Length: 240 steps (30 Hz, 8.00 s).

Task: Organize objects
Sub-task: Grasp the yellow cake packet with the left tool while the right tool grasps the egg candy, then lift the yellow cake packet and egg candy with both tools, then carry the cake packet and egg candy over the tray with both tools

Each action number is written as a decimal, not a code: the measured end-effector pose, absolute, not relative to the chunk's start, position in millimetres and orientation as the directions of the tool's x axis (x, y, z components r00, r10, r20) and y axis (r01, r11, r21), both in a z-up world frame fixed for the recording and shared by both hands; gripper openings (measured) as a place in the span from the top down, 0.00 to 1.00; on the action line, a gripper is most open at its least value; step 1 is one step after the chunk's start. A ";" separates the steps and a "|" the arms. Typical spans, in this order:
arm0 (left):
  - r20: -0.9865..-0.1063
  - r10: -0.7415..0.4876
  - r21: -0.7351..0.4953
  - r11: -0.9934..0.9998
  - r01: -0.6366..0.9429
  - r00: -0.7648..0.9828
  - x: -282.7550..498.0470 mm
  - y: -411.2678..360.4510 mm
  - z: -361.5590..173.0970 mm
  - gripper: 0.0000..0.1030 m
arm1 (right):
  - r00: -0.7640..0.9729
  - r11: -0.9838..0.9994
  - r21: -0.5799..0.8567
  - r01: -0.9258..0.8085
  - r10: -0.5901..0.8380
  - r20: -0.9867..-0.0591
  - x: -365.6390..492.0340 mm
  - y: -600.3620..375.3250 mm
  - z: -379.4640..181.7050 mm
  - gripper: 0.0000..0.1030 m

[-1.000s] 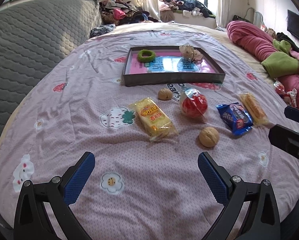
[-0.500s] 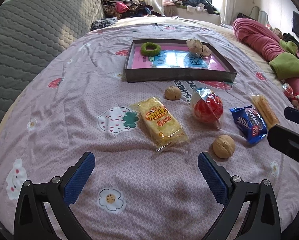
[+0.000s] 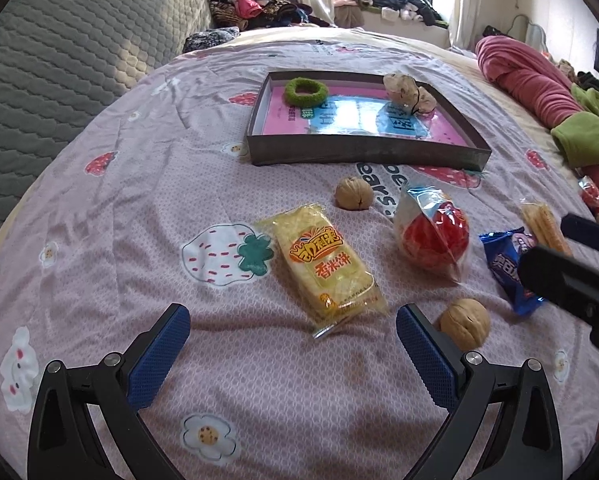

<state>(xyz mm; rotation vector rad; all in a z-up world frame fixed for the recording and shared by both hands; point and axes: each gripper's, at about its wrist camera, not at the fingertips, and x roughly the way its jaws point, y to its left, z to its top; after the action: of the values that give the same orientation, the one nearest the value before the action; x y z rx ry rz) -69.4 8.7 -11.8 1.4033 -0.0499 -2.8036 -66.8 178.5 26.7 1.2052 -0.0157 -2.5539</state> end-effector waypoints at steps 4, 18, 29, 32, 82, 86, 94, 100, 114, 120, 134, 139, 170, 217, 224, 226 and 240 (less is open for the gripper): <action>-0.806 -0.013 0.019 -1.000 -0.005 -0.592 -77.7 8.0 -16.7 0.00 | -0.574 -0.948 0.144 0.285 -0.289 -0.767 -86.2 168.9 23.0 0.01; -0.810 -0.018 0.012 -1.000 0.013 -0.586 -104.5 4.0 -27.6 0.00 | -0.513 -0.953 0.124 0.278 -0.257 -0.819 -128.6 151.1 -6.9 0.01; -0.824 -0.035 0.019 -0.999 0.035 -0.566 -123.8 1.0 -43.1 0.00 | -0.463 -0.946 0.139 0.294 -0.269 -0.845 -149.4 144.3 -28.5 0.14; -0.825 -0.037 0.018 -0.999 0.040 -0.564 -126.0 -1.2 -45.8 0.00 | -0.454 -0.936 0.185 0.301 -0.311 -0.835 -151.2 143.8 -31.3 0.25; -0.746 0.023 -0.024 -1.000 -0.008 -0.665 -49.2 1.0 24.0 0.58 | -0.608 -0.920 0.226 0.319 -0.382 -0.696 -40.7 176.4 44.7 0.49; -0.733 0.017 -0.016 -1.000 -0.008 -0.680 -42.4 4.6 34.7 0.58 | -0.630 -0.924 0.206 0.321 -0.371 -0.682 -33.0 176.6 55.1 0.49; -0.703 0.017 -0.011 -1.000 -0.012 -0.711 -33.2 6.5 58.9 0.58 | -0.675 -0.933 0.182 0.310 -0.351 -0.649 -21.8 181.2 73.5 0.49; -0.672 0.016 -0.010 -1.000 -0.012 -0.740 -27.0 6.5 81.0 0.58 | -0.720 -0.941 0.156 0.302 -0.332 -0.610 -14.2 184.7 90.5 0.49; -0.621 -0.003 0.009 -1.000 -0.003 -0.784 -23.5 7.8 117.6 0.58 | -0.788 -0.944 0.120 0.309 -0.324 -0.523 -1.4 188.4 134.2 0.49; -0.600 -0.007 0.018 -1.000 -0.004 -0.800 -24.4 11.8 134.3 0.58 | -0.809 -0.944 0.122 0.306 -0.325 -0.490 -3.6 194.9 153.9 0.49; -0.569 -0.038 0.029 -0.999 0.027 -0.821 -38.8 7.2 165.9 0.58 | -0.827 -0.944 0.099 0.316 -0.325 -0.459 -19.2 194.8 187.3 0.49; -0.566 -0.035 0.019 -0.999 0.029 -0.823 -46.0 4.2 168.9 0.58 | -0.822 -0.941 0.087 0.327 -0.329 -0.464 -26.0 191.6 191.8 0.49; -0.557 -0.031 0.029 -0.999 0.018 -0.830 -116.4 11.4 180.1 0.58 | -0.837 -0.949 0.032 0.313 -0.292 -0.463 -85.6 179.1 198.4 0.49; -0.602 -0.007 0.052 -0.998 -0.030 -0.798 -279.4 44.5 122.0 0.58 | -0.827 -0.967 0.010 0.255 -0.224 -0.516 -228.6 190.9 149.9 0.49; -0.649 -0.003 0.052 -0.998 -0.040 -0.761 -300.5 47.6 77.2 0.58 | -0.786 -0.968 0.015 0.252 -0.214 -0.580 -247.7 189.4 107.2 0.49; -0.664 0.001 0.053 -0.997 -0.048 -0.748 -305.5 48.2 65.8 0.58 | -0.775 -0.967 0.015 0.256 -0.214 -0.595 -254.1 185.9 97.8 0.49; -0.767 -0.019 0.072 -0.996 -0.057 -0.641 -330.4 39.6 2.0 0.58 | -0.644 -0.958 -0.028 0.287 -0.171 -0.745 -293.9 162.2 27.1 0.49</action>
<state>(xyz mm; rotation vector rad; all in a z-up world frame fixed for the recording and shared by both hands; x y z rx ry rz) -330.4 39.6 2.0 1.3398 -0.1410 -2.8610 -293.9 162.2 27.1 1.1713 0.2092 -2.6313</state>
